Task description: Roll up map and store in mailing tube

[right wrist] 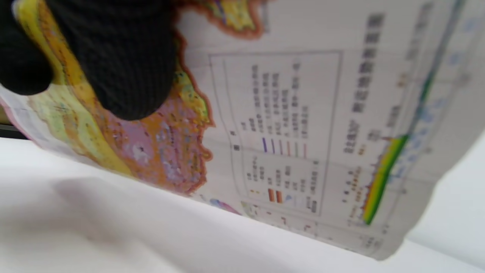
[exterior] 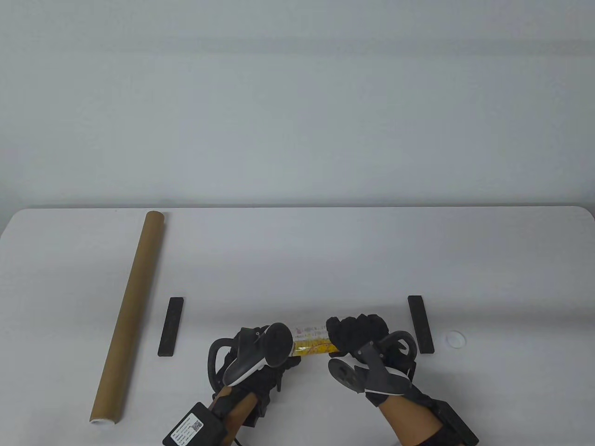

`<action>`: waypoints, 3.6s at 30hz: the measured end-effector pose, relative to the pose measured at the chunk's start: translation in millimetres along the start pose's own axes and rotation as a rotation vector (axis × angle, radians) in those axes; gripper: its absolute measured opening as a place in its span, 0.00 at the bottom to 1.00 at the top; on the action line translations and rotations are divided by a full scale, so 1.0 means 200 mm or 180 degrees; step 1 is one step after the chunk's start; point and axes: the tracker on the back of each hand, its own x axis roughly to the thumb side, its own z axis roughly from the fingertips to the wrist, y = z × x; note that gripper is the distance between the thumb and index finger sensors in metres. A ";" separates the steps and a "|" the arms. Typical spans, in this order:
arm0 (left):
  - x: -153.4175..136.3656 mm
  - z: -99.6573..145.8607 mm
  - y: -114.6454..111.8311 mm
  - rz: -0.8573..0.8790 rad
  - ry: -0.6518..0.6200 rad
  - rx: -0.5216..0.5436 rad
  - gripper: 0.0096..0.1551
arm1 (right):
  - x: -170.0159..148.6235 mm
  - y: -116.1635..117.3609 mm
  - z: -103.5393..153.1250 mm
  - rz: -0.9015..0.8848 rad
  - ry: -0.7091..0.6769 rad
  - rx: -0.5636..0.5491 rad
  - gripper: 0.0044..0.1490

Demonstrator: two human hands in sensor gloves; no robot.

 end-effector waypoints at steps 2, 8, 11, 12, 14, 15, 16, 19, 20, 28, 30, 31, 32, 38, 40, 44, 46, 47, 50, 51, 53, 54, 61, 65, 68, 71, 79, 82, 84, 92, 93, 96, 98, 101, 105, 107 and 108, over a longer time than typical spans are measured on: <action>0.02 0.01 0.00 -0.0171 -0.0030 0.0185 0.30 | -0.01 0.01 0.00 -0.0060 0.0029 0.0049 0.38; 0.07 0.06 0.03 -0.0742 -0.0130 0.0733 0.36 | -0.07 0.04 -0.02 -0.0615 0.0158 0.0320 0.36; 0.08 0.07 0.04 -0.0844 -0.0169 0.0891 0.35 | -0.10 0.06 -0.02 -0.1019 0.0169 0.0518 0.36; 0.08 0.07 0.04 -0.0875 -0.0159 0.0908 0.34 | -0.10 0.07 -0.02 -0.1087 0.0163 0.0535 0.36; 0.08 0.07 0.04 -0.0913 -0.0162 0.0928 0.32 | -0.10 0.07 -0.03 -0.1102 0.0143 0.0545 0.36; 0.08 0.07 0.04 -0.0911 -0.0164 0.0913 0.31 | -0.10 0.07 -0.03 -0.1103 0.0139 0.0556 0.36; 0.08 0.07 0.04 -0.0879 -0.0171 0.0887 0.30 | -0.10 0.07 -0.02 -0.1075 0.0128 0.0535 0.36; 0.07 0.06 0.04 -0.0804 -0.0138 0.0722 0.27 | -0.08 0.05 -0.01 -0.0801 0.0108 0.0357 0.38; 0.07 0.05 0.04 -0.0762 -0.0127 0.0670 0.27 | -0.08 0.05 -0.01 -0.0736 0.0105 0.0325 0.39; -0.01 -0.01 0.01 0.0058 0.0056 -0.0125 0.26 | 0.00 -0.02 0.01 0.0022 -0.0034 -0.0117 0.45; -0.02 -0.01 0.01 0.0146 0.0036 -0.0254 0.26 | 0.00 -0.02 0.01 0.0087 -0.0043 -0.0111 0.43; -0.02 -0.02 0.00 0.0159 0.0007 -0.0286 0.26 | 0.00 -0.02 0.01 0.0104 -0.0043 -0.0108 0.42; -0.02 -0.02 0.00 0.0146 -0.0023 -0.0291 0.26 | 0.00 -0.01 0.00 0.0106 -0.0042 -0.0084 0.40; 0.02 0.01 0.01 -0.0204 -0.0035 0.0107 0.32 | -0.01 -0.01 0.00 -0.0014 0.0000 0.0009 0.37; 0.03 0.03 0.02 -0.0377 -0.0056 0.0347 0.34 | -0.02 0.00 -0.01 -0.0126 0.0039 0.0050 0.37; 0.07 0.06 0.04 -0.0627 -0.0122 0.0723 0.36 | -0.05 0.00 -0.02 -0.0438 0.0114 0.0187 0.37; 0.08 0.07 0.04 -0.0775 -0.0140 0.0878 0.35 | -0.07 0.01 -0.02 -0.0685 0.0133 0.0288 0.37; 0.08 0.07 0.05 -0.0812 -0.0151 0.0927 0.34 | -0.07 0.02 -0.02 -0.0773 0.0139 0.0326 0.37; 0.08 0.07 0.04 -0.0821 -0.0165 0.0856 0.32 | -0.08 0.03 -0.02 -0.0847 0.0116 0.0376 0.36; 0.08 0.07 0.05 -0.0820 -0.0170 0.0818 0.30 | -0.08 0.03 -0.02 -0.0832 0.0110 0.0378 0.37; 0.08 0.06 0.05 -0.0759 -0.0158 0.0697 0.27 | -0.07 0.03 -0.02 -0.0759 0.0091 0.0333 0.38; 0.08 0.05 0.05 -0.0703 -0.0140 0.0615 0.26 | -0.06 0.02 -0.01 -0.0678 0.0079 0.0271 0.38; 0.01 0.01 0.02 -0.0106 -0.0014 -0.0023 0.25 | -0.01 -0.02 0.01 -0.0087 -0.0054 -0.0013 0.42; -0.01 -0.01 0.00 0.0185 -0.0005 -0.0317 0.25 | 0.00 -0.03 0.01 0.0060 -0.0090 -0.0077 0.42; -0.01 -0.02 -0.01 0.0177 -0.0037 -0.0344 0.25 | 0.01 -0.03 0.00 0.0064 -0.0095 -0.0010 0.39; 0.02 0.01 -0.01 -0.0120 -0.0001 0.0065 0.29 | 0.00 -0.02 -0.01 -0.0001 -0.0045 0.0078 0.37; 0.09 0.07 0.03 -0.0763 -0.0140 0.0843 0.32 | -0.07 0.01 -0.03 -0.0759 0.0091 0.0383 0.36; 0.10 0.07 0.03 -0.0822 -0.0147 0.0876 0.31 | -0.08 0.02 -0.03 -0.0923 0.0076 0.0479 0.36; 0.09 0.07 0.03 -0.0789 -0.0154 0.0816 0.28 | -0.08 0.02 -0.03 -0.0911 0.0066 0.0474 0.36; 0.07 0.04 0.04 -0.0506 -0.0094 0.0398 0.25 | -0.03 -0.01 -0.01 -0.0361 0.0006 0.0134 0.40; 0.06 0.03 0.03 -0.0430 -0.0071 0.0290 0.25 | -0.02 -0.02 -0.01 -0.0279 -0.0012 0.0111 0.41; 0.03 0.01 0.03 -0.0163 -0.0014 -0.0046 0.26 | -0.01 -0.03 0.00 -0.0098 -0.0061 0.0021 0.41; 0.01 0.00 0.01 0.0064 0.0025 -0.0278 0.25 | 0.00 -0.04 0.00 0.0000 -0.0088 -0.0016 0.42; -0.01 -0.01 0.00 0.0201 0.0010 -0.0441 0.25 | 0.01 -0.04 0.00 -0.0008 -0.0105 -0.0030 0.41; 0.00 -0.01 0.00 0.0166 -0.0048 -0.0384 0.26 | 0.00 -0.04 0.00 -0.0023 -0.0092 0.0010 0.36; 0.02 0.00 0.00 0.0047 -0.0032 -0.0253 0.29 | -0.01 -0.03 -0.01 -0.0090 -0.0064 0.0094 0.34; 0.03 0.01 0.01 -0.0090 -0.0004 -0.0109 0.30 | -0.02 -0.02 -0.01 -0.0150 -0.0036 0.0125 0.33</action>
